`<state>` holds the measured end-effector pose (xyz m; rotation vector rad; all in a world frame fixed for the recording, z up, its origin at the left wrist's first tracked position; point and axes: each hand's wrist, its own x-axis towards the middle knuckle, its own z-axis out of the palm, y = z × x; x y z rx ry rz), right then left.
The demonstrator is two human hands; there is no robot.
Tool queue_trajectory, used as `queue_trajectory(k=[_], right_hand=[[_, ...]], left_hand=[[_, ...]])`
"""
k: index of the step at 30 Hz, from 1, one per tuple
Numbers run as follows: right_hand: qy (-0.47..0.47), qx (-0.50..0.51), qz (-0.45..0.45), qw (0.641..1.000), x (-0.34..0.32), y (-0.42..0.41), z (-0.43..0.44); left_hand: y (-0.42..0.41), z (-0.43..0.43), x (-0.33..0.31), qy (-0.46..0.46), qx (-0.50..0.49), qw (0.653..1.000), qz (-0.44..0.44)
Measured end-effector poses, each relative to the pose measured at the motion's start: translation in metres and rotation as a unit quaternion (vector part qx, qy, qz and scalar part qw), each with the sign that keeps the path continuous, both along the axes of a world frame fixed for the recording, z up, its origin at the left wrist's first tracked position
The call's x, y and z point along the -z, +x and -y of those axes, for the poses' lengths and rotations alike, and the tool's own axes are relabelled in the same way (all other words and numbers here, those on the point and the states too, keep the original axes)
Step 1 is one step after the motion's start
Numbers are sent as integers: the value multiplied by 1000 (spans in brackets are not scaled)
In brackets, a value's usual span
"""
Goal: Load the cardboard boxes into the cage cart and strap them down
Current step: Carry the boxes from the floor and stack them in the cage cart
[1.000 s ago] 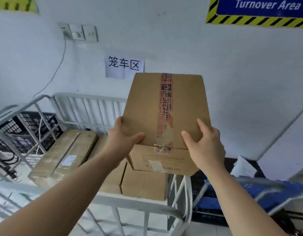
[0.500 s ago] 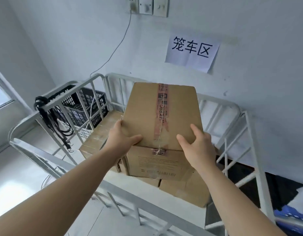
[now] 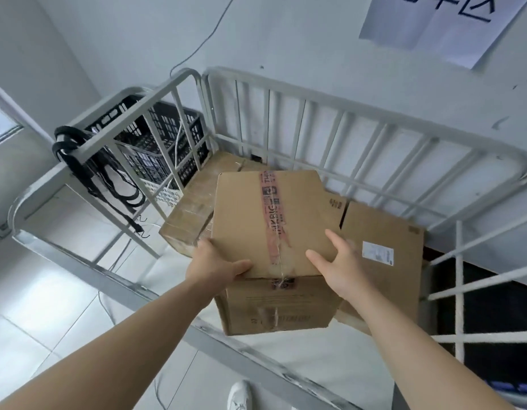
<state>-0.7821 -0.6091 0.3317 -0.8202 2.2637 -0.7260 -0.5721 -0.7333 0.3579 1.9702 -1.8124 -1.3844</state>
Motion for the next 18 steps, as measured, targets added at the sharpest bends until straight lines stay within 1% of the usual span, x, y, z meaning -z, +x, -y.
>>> queue_trajectory(k=[4,7,11,18], right_hand=[[34,-58,-23,997,34,-17,21],[46,-69,-18,996,59,-33,31],[37,-60,-11,997,86,-65,37],[28,-72,-24,997,136,-130,58]], left_hand=[[-7,7,39,39,19,998,52],[-21,13,64,47,23,996,74],[-53,21,90,40,25,995,90],[-118,32,147,53,26,994,87]])
